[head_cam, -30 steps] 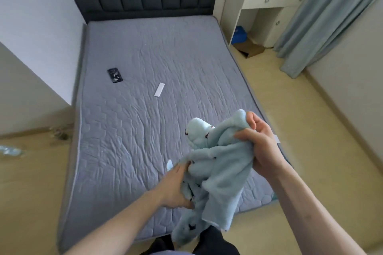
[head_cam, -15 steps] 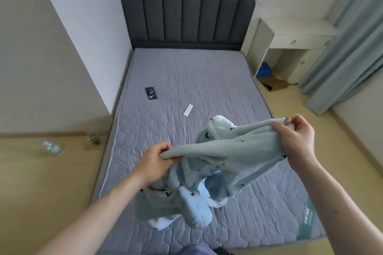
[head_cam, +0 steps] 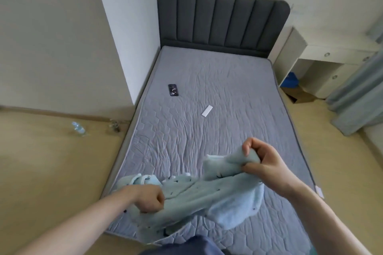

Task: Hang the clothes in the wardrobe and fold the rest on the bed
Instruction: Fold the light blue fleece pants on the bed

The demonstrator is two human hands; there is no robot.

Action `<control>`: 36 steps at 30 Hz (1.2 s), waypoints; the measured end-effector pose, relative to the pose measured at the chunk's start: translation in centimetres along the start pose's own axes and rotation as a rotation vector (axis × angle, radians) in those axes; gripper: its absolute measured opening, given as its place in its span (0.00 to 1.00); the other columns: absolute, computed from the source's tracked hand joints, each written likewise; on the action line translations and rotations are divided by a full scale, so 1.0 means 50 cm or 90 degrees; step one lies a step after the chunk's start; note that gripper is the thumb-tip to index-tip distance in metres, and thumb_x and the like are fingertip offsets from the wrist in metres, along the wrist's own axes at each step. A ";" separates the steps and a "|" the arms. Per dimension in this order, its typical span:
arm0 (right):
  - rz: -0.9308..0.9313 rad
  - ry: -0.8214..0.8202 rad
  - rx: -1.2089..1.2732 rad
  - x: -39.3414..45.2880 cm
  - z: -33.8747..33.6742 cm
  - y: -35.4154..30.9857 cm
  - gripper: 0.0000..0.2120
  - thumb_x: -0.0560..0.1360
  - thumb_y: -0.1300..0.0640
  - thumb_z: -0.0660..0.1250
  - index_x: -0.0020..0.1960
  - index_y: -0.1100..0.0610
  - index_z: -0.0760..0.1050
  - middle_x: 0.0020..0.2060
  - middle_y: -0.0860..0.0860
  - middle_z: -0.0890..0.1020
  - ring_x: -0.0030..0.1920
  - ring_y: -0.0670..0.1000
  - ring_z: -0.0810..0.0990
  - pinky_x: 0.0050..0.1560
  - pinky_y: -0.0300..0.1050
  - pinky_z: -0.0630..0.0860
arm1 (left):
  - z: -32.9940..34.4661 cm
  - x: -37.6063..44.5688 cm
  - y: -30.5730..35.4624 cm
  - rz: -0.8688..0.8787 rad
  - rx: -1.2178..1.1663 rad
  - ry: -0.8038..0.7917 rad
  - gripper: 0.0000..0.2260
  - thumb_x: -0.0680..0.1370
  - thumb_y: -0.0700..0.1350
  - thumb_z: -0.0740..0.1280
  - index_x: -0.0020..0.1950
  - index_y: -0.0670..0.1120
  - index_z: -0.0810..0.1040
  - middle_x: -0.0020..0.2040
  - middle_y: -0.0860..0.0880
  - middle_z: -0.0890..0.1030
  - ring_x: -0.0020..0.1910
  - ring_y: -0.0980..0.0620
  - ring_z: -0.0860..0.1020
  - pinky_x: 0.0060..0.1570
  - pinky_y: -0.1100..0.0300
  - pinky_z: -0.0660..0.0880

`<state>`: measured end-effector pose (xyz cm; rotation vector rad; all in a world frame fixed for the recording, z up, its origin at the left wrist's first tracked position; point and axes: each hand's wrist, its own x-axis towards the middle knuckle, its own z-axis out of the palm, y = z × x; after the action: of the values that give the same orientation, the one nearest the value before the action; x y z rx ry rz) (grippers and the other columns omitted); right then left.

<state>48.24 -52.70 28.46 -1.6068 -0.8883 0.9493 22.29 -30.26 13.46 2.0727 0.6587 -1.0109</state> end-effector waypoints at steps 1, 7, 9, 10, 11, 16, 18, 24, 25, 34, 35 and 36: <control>-0.006 -0.029 0.013 0.000 0.023 -0.001 0.15 0.65 0.71 0.65 0.43 0.52 0.73 0.39 0.53 0.74 0.39 0.54 0.71 0.38 0.53 0.66 | 0.004 0.014 -0.005 -0.007 -0.040 -0.002 0.09 0.74 0.55 0.65 0.42 0.53 0.81 0.37 0.58 0.82 0.37 0.55 0.81 0.38 0.62 0.77; -0.021 -0.141 0.058 -0.004 0.093 -0.020 0.18 0.68 0.75 0.67 0.41 0.53 0.71 0.38 0.55 0.73 0.39 0.55 0.73 0.35 0.48 0.72 | -0.007 0.110 0.041 0.025 -0.332 0.240 0.35 0.75 0.50 0.76 0.78 0.49 0.64 0.71 0.49 0.74 0.63 0.49 0.78 0.55 0.59 0.77; -0.020 -0.169 0.068 -0.010 0.096 -0.031 0.17 0.68 0.76 0.67 0.41 0.54 0.69 0.39 0.57 0.72 0.40 0.57 0.73 0.37 0.52 0.72 | -0.012 0.125 0.063 0.099 -0.355 0.242 0.42 0.73 0.49 0.78 0.81 0.47 0.58 0.76 0.49 0.68 0.71 0.48 0.73 0.68 0.54 0.72; -0.020 -0.181 0.069 -0.013 0.094 -0.038 0.17 0.68 0.76 0.67 0.41 0.55 0.69 0.39 0.58 0.72 0.40 0.57 0.73 0.37 0.54 0.71 | -0.010 0.134 0.074 0.145 -0.313 0.224 0.42 0.73 0.48 0.78 0.80 0.45 0.60 0.77 0.49 0.67 0.73 0.49 0.71 0.72 0.52 0.69; -0.021 -0.190 0.066 -0.015 0.089 -0.045 0.17 0.68 0.76 0.67 0.41 0.55 0.68 0.39 0.60 0.71 0.40 0.58 0.72 0.37 0.55 0.70 | -0.010 0.146 0.090 0.174 -0.260 0.207 0.38 0.73 0.47 0.78 0.79 0.44 0.63 0.77 0.48 0.68 0.74 0.49 0.70 0.74 0.50 0.67; -0.012 -0.172 0.026 -0.035 0.034 -0.063 0.20 0.67 0.79 0.65 0.38 0.54 0.68 0.38 0.68 0.67 0.38 0.60 0.69 0.36 0.59 0.66 | 0.000 0.174 0.140 0.154 -0.256 0.227 0.16 0.81 0.41 0.68 0.69 0.39 0.74 0.67 0.41 0.77 0.68 0.43 0.75 0.70 0.50 0.71; -0.006 -0.126 0.021 -0.050 0.008 -0.056 0.23 0.67 0.82 0.64 0.37 0.54 0.68 0.37 0.67 0.67 0.38 0.60 0.68 0.36 0.58 0.64 | 0.005 0.168 0.135 0.176 -0.270 0.238 0.12 0.79 0.42 0.67 0.62 0.43 0.77 0.60 0.46 0.80 0.59 0.47 0.78 0.64 0.49 0.76; -0.041 -0.063 0.011 -0.064 0.011 -0.057 0.18 0.63 0.75 0.65 0.35 0.52 0.68 0.36 0.59 0.70 0.37 0.56 0.69 0.33 0.49 0.66 | 0.077 0.175 0.143 0.180 -0.136 0.134 0.24 0.72 0.47 0.79 0.67 0.47 0.78 0.61 0.49 0.80 0.60 0.50 0.79 0.55 0.61 0.76; -0.049 -0.056 0.010 -0.062 0.014 -0.059 0.19 0.63 0.75 0.65 0.34 0.51 0.67 0.36 0.59 0.70 0.37 0.56 0.69 0.33 0.49 0.65 | 0.084 0.179 0.149 0.172 -0.136 0.169 0.23 0.75 0.49 0.76 0.68 0.47 0.77 0.63 0.46 0.80 0.63 0.47 0.78 0.58 0.59 0.74; 0.112 -0.028 -0.373 -0.072 -0.108 0.004 0.12 0.62 0.61 0.66 0.34 0.49 0.63 0.30 0.46 0.65 0.32 0.49 0.61 0.32 0.49 0.58 | -0.004 0.110 0.119 0.104 -0.258 0.435 0.11 0.76 0.42 0.69 0.58 0.48 0.81 0.53 0.50 0.85 0.55 0.49 0.82 0.47 0.60 0.72; 0.154 -0.028 -0.426 -0.074 -0.121 0.022 0.12 0.62 0.60 0.66 0.36 0.48 0.65 0.30 0.44 0.67 0.32 0.48 0.62 0.31 0.48 0.60 | -0.016 0.096 0.117 0.117 -0.271 0.469 0.10 0.75 0.41 0.68 0.56 0.48 0.82 0.51 0.51 0.85 0.53 0.50 0.82 0.45 0.59 0.72; 0.203 -0.026 -0.481 -0.075 -0.129 0.040 0.11 0.63 0.58 0.68 0.39 0.46 0.67 0.32 0.43 0.71 0.32 0.48 0.65 0.31 0.45 0.63 | -0.025 0.084 0.118 0.141 -0.286 0.502 0.08 0.75 0.39 0.69 0.52 0.46 0.83 0.49 0.51 0.85 0.50 0.50 0.82 0.43 0.58 0.73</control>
<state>52.71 -59.00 28.12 -2.4338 -1.1170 0.9137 29.31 -32.33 12.83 2.0264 0.9070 0.1236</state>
